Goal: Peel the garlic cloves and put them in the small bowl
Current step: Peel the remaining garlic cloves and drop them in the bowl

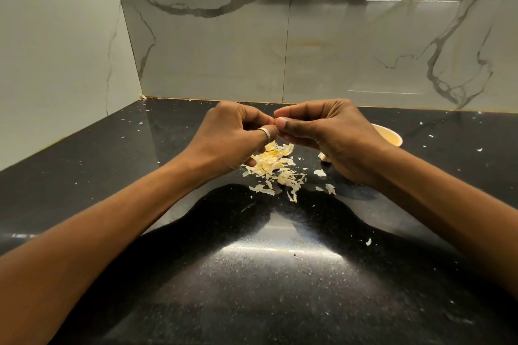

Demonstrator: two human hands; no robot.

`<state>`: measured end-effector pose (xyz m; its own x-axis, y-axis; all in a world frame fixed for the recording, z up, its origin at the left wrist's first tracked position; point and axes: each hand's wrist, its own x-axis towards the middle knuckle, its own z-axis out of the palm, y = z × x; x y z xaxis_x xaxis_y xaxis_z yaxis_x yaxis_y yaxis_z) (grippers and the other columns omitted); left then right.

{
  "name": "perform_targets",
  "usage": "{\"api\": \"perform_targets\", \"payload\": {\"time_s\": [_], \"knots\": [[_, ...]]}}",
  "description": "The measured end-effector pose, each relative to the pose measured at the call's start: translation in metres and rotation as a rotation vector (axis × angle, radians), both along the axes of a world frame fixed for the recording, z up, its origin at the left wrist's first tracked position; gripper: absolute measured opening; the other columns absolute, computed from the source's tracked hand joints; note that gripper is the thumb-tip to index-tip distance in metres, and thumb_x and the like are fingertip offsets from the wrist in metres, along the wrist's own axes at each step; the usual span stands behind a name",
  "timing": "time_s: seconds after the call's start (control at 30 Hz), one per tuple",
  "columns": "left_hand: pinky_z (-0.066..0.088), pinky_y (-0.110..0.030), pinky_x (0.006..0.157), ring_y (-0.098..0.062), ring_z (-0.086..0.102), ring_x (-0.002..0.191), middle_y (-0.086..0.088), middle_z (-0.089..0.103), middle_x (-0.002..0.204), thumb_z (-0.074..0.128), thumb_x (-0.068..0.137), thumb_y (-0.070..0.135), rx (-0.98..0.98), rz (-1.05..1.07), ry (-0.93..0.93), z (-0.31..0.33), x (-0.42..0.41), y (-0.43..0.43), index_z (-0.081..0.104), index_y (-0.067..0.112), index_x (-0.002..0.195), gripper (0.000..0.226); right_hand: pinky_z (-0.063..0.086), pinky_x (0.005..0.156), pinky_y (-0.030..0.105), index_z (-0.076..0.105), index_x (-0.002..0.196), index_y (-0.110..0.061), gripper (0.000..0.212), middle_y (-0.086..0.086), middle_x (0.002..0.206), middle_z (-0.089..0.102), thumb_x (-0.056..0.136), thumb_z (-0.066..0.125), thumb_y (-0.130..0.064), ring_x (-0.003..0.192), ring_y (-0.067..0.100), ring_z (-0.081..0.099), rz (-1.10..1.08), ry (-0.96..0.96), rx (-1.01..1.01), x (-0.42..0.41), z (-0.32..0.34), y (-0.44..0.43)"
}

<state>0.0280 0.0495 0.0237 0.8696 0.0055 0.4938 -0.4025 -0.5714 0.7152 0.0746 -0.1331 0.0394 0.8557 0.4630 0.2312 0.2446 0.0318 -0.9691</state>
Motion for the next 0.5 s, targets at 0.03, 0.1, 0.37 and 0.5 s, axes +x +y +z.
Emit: {"api": "perform_targets", "payload": {"time_s": [0.03, 0.1, 0.37, 0.5], "knots": [[0.058, -0.027, 0.052, -0.016, 0.072, 0.068, -0.006, 0.073, 0.081, 0.071, 0.093, 0.021, 0.007, 0.000, -0.008, -0.0005, 0.0003, 0.0003, 0.074, 0.018, 0.095, 0.004, 0.061, 0.083, 0.026, 0.075, 0.100, -0.006, 0.018, 0.014, 0.098, 0.077, 0.084, 0.072, -0.002, 0.094, 0.024, 0.074, 0.001, -0.004, -0.003, 0.0002, -0.0004, -0.0001], [0.057, -0.026, 0.052, -0.015, 0.071, 0.067, -0.005, 0.073, 0.080, 0.071, 0.093, 0.022, 0.023, 0.009, -0.029, -0.0019, 0.0012, 0.0007, 0.074, 0.018, 0.094, 0.006, 0.061, 0.083, 0.027, 0.075, 0.101, -0.005, 0.017, 0.015, 0.098, 0.077, 0.084, 0.072, -0.002, 0.094, 0.024, 0.074, 0.007, -0.004, -0.003, 0.0003, -0.0009, -0.0001], [0.055, -0.022, 0.050, -0.014, 0.070, 0.064, -0.005, 0.073, 0.078, 0.070, 0.094, 0.022, 0.078, 0.033, -0.053, -0.0038, 0.0039, 0.0035, 0.075, 0.016, 0.091, 0.008, 0.061, 0.082, 0.026, 0.075, 0.102, -0.002, 0.019, 0.016, 0.097, 0.077, 0.084, 0.072, 0.001, 0.090, 0.022, 0.074, 0.017, -0.001, -0.010, -0.0003, -0.0031, 0.0018], [0.055, -0.022, 0.049, -0.014, 0.070, 0.063, -0.004, 0.072, 0.076, 0.071, 0.093, 0.024, 0.076, 0.037, -0.072, -0.0030, 0.0031, 0.0030, 0.074, 0.017, 0.089, 0.009, 0.061, 0.083, 0.027, 0.075, 0.102, -0.003, 0.019, 0.016, 0.098, 0.077, 0.084, 0.071, 0.001, 0.092, 0.023, 0.074, 0.018, -0.013, -0.015, -0.0007, -0.0031, 0.0024]]}}
